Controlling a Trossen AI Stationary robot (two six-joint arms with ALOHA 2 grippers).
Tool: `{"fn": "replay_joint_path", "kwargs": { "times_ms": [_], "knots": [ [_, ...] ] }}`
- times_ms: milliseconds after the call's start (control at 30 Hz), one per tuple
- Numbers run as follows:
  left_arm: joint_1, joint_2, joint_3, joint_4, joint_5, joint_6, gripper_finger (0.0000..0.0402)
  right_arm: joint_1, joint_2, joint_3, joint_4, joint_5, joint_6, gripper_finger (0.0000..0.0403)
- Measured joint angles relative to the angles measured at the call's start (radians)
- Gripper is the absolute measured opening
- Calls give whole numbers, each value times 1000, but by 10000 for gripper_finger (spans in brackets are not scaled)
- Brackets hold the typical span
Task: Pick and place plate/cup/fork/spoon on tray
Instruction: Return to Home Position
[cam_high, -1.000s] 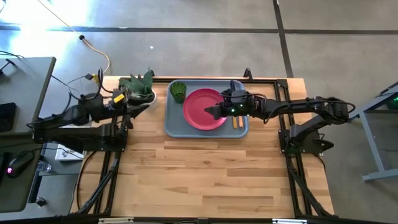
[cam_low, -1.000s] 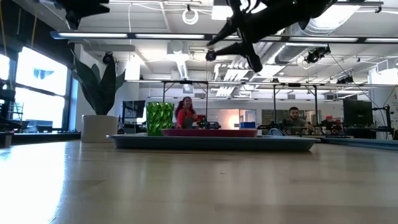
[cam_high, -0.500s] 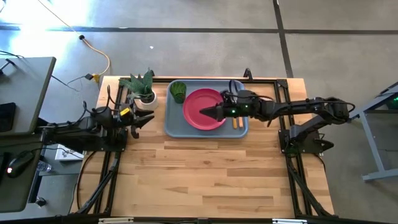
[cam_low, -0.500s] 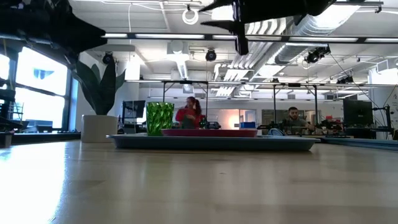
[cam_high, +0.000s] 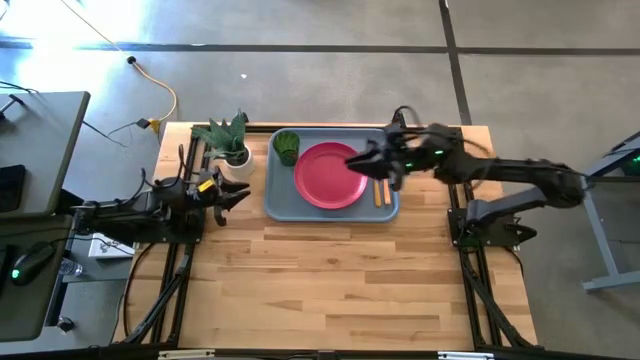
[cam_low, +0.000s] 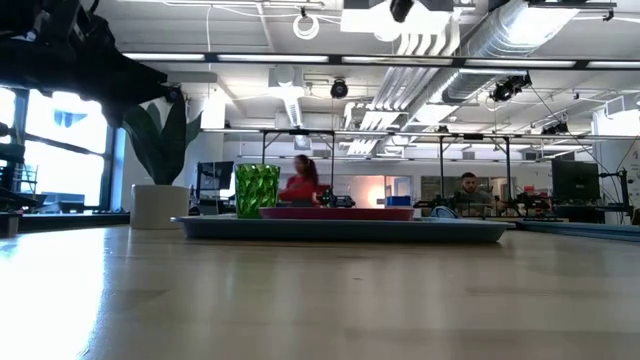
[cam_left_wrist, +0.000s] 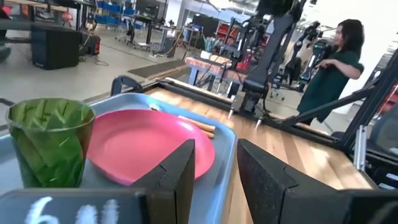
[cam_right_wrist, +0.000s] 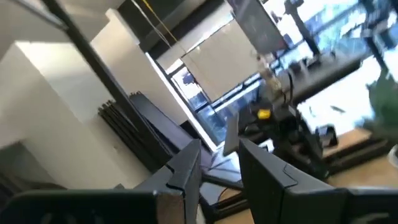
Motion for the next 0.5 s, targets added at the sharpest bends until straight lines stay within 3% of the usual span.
{"fn": "replay_joint_path", "kwargs": {
  "times_ms": [167, 367, 500],
  "knots": [
    [0, 4, -10, -16, -10, -8, 110, -7, -229, 0, -256, 52, -173, 99],
    [0, 4, -10, -79, -25, -57, 110, 93, -455, 0, -592, 354, -345, 99],
    [0, 4, -9, -75, -30, -77, 110, 167, -541, -74, -649, 526, -395, 99]
  ]
}}
